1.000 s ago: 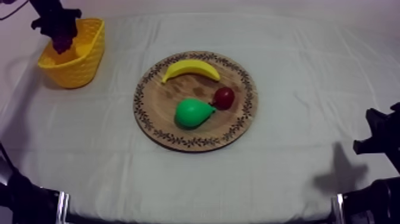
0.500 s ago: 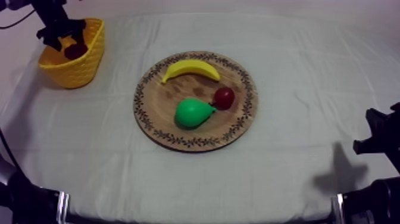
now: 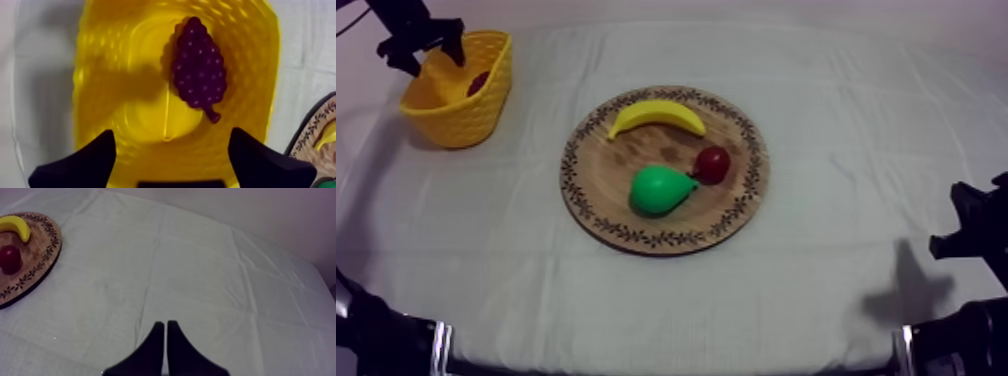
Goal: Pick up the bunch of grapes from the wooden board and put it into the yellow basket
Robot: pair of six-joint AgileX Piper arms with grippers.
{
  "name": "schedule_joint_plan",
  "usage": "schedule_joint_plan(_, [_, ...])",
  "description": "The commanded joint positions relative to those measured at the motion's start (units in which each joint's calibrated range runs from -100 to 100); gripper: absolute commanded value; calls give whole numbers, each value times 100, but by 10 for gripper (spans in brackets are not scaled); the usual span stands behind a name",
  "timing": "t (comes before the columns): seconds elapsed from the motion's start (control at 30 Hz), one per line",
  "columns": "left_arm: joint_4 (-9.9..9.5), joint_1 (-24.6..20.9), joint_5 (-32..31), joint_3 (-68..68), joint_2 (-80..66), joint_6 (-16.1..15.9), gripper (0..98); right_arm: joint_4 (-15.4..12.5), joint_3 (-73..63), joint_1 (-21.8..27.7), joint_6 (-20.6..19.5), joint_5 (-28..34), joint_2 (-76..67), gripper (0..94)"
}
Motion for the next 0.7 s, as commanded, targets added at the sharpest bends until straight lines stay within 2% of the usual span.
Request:
schedule_joint_plan(0.0, [-13,-7,-30,223,-395,19,803,0,-4,-1,0,0,0,3])
schedule_joint_plan(0.23, [22,-70,-445,1138,-1531,13,671,0,-4,-1,0,0,0,3])
schedule_joint_plan(0.67, [67,-123,-2073,3782,-4452,-430,233,0,-4,-1,0,0,0,3])
